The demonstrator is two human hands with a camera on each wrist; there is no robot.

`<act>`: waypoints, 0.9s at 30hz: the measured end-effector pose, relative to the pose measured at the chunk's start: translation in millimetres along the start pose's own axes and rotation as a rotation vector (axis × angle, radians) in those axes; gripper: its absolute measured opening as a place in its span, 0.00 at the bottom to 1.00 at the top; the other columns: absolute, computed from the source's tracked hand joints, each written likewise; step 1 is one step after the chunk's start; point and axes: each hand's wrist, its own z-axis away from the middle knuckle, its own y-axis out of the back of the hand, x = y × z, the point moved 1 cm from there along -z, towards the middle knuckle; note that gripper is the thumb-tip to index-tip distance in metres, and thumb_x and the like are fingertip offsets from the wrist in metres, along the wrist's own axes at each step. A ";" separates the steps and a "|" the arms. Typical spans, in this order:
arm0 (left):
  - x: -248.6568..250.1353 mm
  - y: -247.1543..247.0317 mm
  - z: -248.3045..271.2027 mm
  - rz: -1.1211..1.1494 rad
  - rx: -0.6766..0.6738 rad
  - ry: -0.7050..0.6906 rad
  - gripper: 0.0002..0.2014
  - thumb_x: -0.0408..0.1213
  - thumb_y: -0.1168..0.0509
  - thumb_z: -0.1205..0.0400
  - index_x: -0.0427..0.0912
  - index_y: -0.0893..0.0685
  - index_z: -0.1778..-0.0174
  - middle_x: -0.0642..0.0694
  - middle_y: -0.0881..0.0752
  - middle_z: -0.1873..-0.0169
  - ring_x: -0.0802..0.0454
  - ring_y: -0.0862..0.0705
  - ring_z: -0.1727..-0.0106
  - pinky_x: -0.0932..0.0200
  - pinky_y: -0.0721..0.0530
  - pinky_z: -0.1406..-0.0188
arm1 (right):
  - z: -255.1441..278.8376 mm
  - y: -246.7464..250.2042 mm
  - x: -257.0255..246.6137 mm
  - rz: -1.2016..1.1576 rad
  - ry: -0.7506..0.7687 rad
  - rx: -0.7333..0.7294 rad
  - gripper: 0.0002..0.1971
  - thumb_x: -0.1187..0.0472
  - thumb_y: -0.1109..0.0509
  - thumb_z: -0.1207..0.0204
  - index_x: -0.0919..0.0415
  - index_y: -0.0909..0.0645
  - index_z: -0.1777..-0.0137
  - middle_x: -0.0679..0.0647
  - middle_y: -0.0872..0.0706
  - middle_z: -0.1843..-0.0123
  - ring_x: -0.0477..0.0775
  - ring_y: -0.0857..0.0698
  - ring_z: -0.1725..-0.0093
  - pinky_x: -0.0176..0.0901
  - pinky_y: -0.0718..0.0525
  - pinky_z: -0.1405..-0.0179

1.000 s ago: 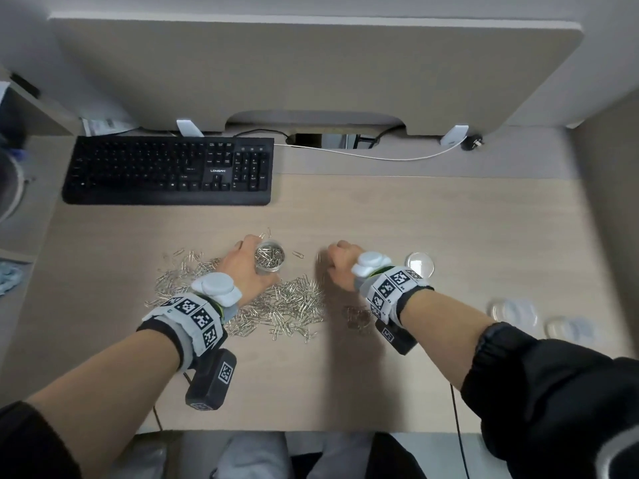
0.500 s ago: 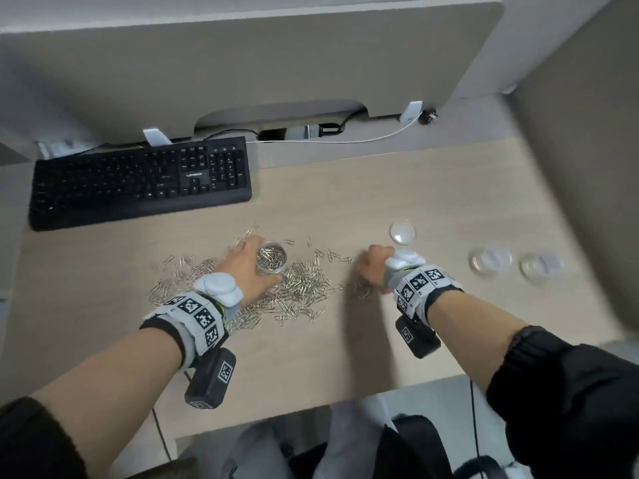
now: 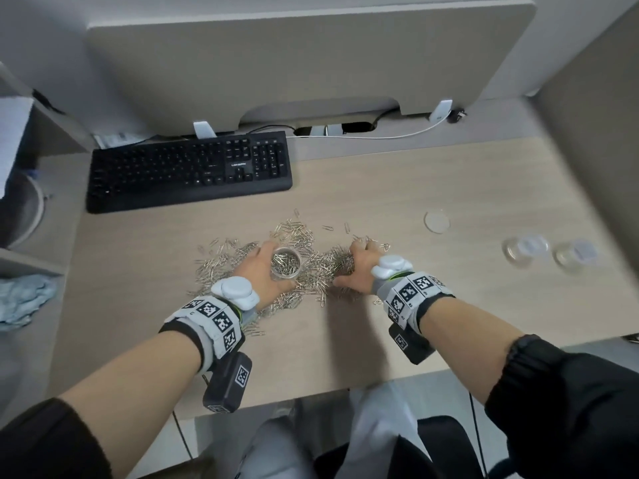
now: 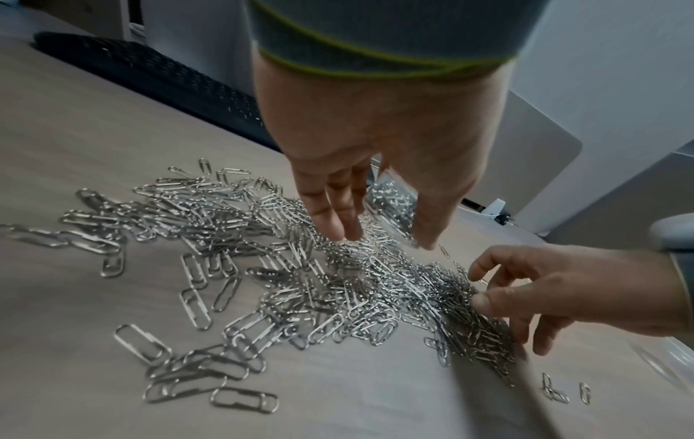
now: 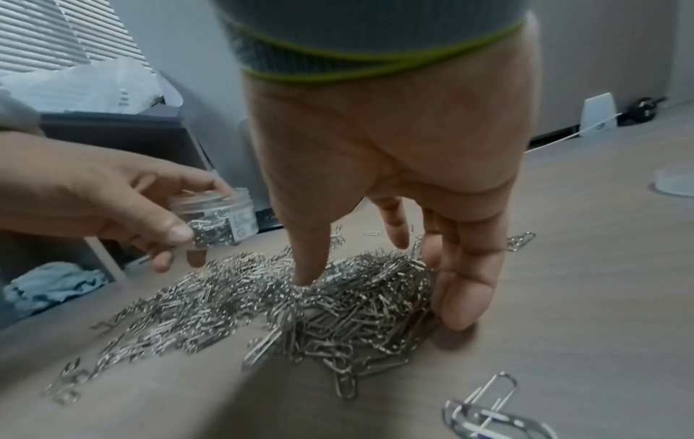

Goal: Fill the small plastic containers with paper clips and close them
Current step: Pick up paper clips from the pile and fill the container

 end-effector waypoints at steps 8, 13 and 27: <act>-4.7 -7.4 5.0 -0.031 0.012 0.021 0.35 0.51 0.23 0.28 0.50 0.30 0.27 0.44 0.18 0.43 0.46 0.17 0.55 0.52 0.17 0.53 | 7.7 -10.8 -38.6 0.073 0.057 0.015 0.29 0.57 0.28 0.23 0.57 0.35 0.25 0.61 0.31 0.30 0.65 0.15 0.40 0.50 0.24 0.56; -2.7 -13.6 3.0 0.000 0.007 0.042 0.35 0.50 0.23 0.27 0.49 0.31 0.27 0.44 0.17 0.45 0.45 0.16 0.55 0.53 0.18 0.56 | -3.1 -1.7 -28.1 -0.033 0.129 -0.090 0.19 0.69 0.38 0.22 0.61 0.29 0.31 0.60 0.22 0.37 0.64 0.15 0.47 0.50 0.18 0.55; 31.6 -17.0 -8.8 -0.017 -0.026 0.015 0.34 0.44 0.24 0.26 0.47 0.30 0.27 0.44 0.19 0.37 0.48 0.19 0.51 0.58 0.25 0.57 | 7.2 50.3 -10.9 -1.231 -0.006 -0.266 0.05 0.75 0.35 0.21 0.66 0.23 0.52 0.59 0.19 0.62 0.61 0.17 0.70 0.47 0.13 0.73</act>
